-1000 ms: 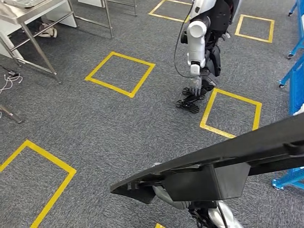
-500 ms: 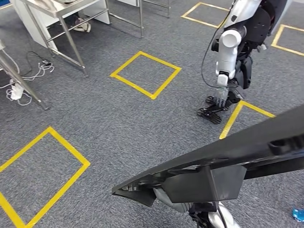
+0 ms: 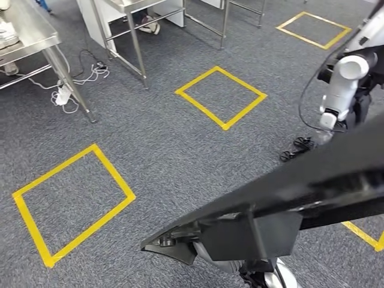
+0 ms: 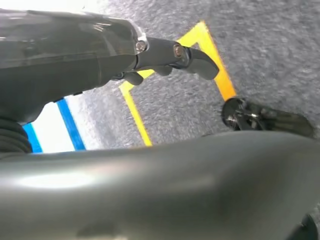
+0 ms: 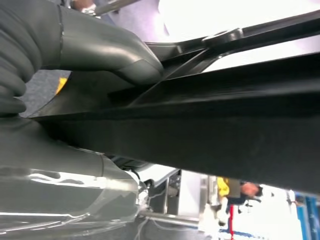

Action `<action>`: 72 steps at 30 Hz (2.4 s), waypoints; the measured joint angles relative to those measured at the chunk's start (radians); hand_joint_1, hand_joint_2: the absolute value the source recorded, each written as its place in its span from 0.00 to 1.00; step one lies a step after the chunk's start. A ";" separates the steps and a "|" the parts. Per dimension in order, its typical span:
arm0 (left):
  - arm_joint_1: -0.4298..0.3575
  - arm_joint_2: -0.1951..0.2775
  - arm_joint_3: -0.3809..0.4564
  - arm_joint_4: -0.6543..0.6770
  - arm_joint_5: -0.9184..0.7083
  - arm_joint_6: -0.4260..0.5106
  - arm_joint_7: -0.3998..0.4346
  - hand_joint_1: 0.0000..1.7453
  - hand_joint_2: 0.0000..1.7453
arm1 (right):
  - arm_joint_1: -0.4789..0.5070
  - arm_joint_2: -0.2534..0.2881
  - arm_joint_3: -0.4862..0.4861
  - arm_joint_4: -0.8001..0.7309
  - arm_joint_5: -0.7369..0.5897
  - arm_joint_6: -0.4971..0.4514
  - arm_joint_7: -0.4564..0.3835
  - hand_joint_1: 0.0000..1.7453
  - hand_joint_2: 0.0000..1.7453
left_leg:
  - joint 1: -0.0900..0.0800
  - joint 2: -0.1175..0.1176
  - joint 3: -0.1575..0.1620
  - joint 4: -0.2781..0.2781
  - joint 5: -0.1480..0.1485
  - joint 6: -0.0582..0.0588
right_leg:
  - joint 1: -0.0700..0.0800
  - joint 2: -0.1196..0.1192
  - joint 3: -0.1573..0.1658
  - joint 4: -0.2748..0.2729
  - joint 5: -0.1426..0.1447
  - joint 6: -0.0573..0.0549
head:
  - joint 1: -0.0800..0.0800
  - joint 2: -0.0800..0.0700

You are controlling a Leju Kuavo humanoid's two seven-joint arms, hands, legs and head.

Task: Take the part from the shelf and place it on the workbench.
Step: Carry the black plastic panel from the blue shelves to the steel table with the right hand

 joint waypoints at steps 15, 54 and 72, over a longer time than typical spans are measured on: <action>-0.008 -0.027 0.017 0.000 0.036 -0.006 -0.008 0.00 1.00 | 0.003 -0.015 0.000 -0.008 -0.001 0.007 0.015 1.00 1.00 | 0.012 -0.156 0.019 0.005 -0.021 -0.016 | -0.001 0.147 -0.066 0.009 0.064 -0.021 | 0.002 0.000; -0.015 -0.036 0.045 0.000 0.060 -0.041 -0.072 0.00 1.00 | -0.031 -0.011 0.017 0.003 -0.031 0.025 0.029 1.00 1.00 | 0.031 -0.053 -0.069 0.161 -0.050 -0.048 | -0.005 0.060 -0.032 -0.006 0.047 -0.028 | -0.001 0.000; -0.017 -0.040 0.080 0.000 0.121 -0.065 -0.091 0.00 1.00 | -0.036 -0.007 0.018 0.003 -0.036 0.024 0.030 1.00 1.00 | 0.018 -0.038 0.007 -0.001 -0.007 -0.012 | -0.002 0.053 -0.006 -0.034 0.042 0.001 | 0.000 0.000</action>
